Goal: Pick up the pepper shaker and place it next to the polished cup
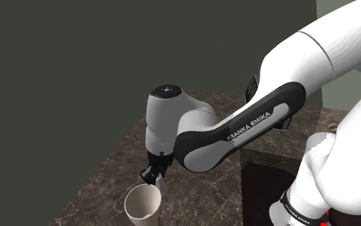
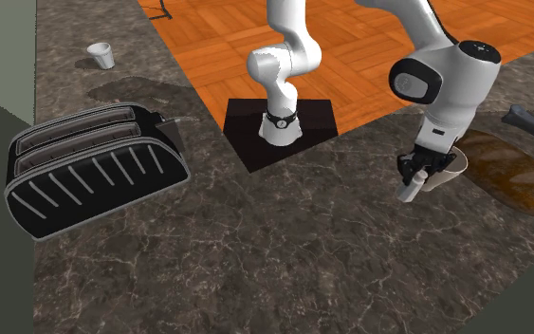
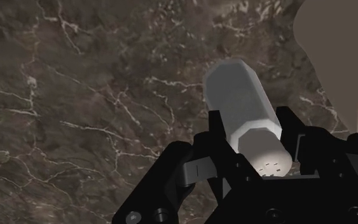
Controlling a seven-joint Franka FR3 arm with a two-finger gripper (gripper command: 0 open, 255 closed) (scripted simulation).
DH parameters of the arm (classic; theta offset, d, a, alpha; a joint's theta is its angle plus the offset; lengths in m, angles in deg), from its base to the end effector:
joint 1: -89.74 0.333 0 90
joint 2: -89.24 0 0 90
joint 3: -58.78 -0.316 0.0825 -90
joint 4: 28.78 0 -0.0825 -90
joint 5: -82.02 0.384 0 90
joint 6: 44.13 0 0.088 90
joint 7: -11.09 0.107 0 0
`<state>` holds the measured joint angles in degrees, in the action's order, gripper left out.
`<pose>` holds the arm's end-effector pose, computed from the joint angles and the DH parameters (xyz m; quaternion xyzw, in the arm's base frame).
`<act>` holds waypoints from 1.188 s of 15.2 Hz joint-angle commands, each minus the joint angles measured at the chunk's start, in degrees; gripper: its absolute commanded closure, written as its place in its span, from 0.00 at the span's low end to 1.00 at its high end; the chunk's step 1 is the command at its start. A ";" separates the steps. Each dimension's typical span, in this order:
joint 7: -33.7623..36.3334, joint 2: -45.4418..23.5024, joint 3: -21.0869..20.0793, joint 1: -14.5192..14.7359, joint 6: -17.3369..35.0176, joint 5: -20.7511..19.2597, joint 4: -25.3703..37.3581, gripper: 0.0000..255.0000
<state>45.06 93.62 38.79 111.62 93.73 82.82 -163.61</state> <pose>0.3757 0.3376 0.3709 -0.9960 -0.0642 -0.0542 0.0320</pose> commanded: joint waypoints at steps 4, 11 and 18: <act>0.28 -1.13 -0.38 0.29 0.30 -0.28 -0.99 0.00; -1.45 4.37 0.15 0.55 -7.87 2.11 1.99 0.00; -1.44 4.37 0.17 0.56 -7.87 2.11 1.99 0.00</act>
<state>43.62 97.99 38.95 112.18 85.86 84.93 -161.62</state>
